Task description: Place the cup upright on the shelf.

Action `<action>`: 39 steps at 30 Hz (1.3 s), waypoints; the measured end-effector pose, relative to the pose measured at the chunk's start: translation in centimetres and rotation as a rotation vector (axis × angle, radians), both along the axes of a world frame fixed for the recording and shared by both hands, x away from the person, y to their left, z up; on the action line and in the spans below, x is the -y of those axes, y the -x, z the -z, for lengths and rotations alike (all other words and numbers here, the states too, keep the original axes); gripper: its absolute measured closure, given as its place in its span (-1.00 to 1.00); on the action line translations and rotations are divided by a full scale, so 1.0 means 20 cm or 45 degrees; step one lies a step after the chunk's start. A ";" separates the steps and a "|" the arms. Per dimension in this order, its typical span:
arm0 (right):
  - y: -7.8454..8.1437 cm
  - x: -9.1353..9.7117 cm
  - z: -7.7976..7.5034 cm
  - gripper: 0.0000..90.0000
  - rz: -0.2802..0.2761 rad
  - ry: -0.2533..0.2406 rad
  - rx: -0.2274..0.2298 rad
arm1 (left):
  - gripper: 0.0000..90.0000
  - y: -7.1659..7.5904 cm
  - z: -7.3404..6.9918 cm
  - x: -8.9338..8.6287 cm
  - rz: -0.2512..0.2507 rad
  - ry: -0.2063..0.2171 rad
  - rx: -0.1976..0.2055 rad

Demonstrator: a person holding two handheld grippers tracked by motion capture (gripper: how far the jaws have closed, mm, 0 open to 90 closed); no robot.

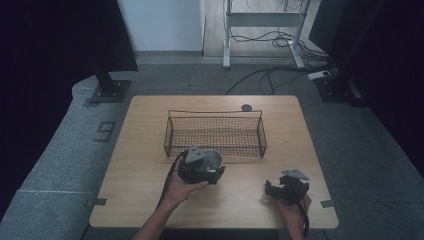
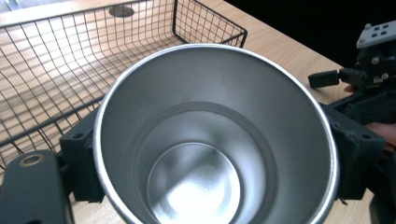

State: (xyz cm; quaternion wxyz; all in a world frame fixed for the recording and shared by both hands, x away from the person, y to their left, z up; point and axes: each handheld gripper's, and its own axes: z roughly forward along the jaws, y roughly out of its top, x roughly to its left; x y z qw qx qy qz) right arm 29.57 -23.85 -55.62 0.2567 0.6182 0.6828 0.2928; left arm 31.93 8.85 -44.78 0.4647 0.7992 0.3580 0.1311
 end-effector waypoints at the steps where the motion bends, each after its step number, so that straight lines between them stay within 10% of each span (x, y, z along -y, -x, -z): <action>1: 0.00 0.00 0.00 -0.97 0.000 0.000 0.000 | -0.68 0.00 0.00 0.00 0.000 0.000 0.000; 39: 0.00 0.00 0.00 -0.97 0.001 0.000 0.001 | -0.68 -0.15 -0.11 -0.04 -0.026 0.027 -0.014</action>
